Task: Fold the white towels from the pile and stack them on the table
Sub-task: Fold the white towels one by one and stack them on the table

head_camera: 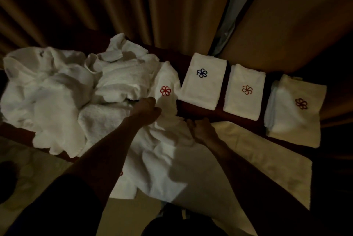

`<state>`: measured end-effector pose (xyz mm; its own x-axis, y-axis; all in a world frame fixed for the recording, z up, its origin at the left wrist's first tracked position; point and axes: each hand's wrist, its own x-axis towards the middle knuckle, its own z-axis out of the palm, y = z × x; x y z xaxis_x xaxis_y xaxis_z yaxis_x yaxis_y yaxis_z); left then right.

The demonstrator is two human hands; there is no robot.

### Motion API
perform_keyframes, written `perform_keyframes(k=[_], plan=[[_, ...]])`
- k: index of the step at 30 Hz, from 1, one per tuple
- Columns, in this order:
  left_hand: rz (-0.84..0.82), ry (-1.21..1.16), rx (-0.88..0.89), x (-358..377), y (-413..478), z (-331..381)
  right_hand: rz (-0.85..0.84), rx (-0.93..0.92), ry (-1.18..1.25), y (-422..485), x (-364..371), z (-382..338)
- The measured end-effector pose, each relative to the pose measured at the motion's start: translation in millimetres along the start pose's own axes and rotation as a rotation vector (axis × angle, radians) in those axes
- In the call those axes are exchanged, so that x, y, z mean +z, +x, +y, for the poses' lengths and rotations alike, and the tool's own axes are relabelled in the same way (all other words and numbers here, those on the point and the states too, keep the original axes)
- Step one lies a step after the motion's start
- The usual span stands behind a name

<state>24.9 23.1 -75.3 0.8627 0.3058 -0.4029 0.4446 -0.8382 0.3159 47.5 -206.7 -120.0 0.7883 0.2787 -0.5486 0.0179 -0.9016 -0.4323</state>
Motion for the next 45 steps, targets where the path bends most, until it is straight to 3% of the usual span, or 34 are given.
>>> perform_keyframes(k=[3,5,9,12,16,20,23,32,38,45], plan=[[0.125,-0.185,-0.105,-17.1,-3.8,3.3,-0.058,0.077,0.043,-8.5,-14.4,-2.8],[0.166,-0.256,-0.121,-27.5,-6.4,6.0,-0.132,0.15,0.196,-15.7,-21.5,-2.9],[0.007,-0.522,-0.194,-38.1,-11.7,4.0,-0.21,0.208,0.385,-22.8,-31.5,-5.2],[-0.11,-0.532,-0.178,-40.6,-16.1,1.0,-0.238,0.202,0.424,-25.2,-36.3,-4.8],[-0.06,-0.619,-0.066,-39.9,-15.1,-2.0,-0.256,0.159,0.46,-24.8,-38.0,-2.1],[0.098,-0.521,0.02,-40.6,-13.6,-1.9,-0.017,0.039,0.375,-14.9,-37.8,-4.6],[0.098,-0.427,0.064,-39.5,-7.0,-6.4,0.087,-0.022,0.349,-4.8,-34.8,-1.6],[0.094,-0.462,0.08,-39.9,12.4,-14.9,0.022,-0.004,0.407,-0.4,-33.8,-8.1],[0.094,-0.388,0.107,-43.4,22.8,-14.2,-0.076,-0.077,0.178,10.9,-30.3,-12.6],[0.14,-0.397,0.073,-41.8,34.4,-17.7,0.005,-0.127,0.233,10.4,-44.9,-22.4]])
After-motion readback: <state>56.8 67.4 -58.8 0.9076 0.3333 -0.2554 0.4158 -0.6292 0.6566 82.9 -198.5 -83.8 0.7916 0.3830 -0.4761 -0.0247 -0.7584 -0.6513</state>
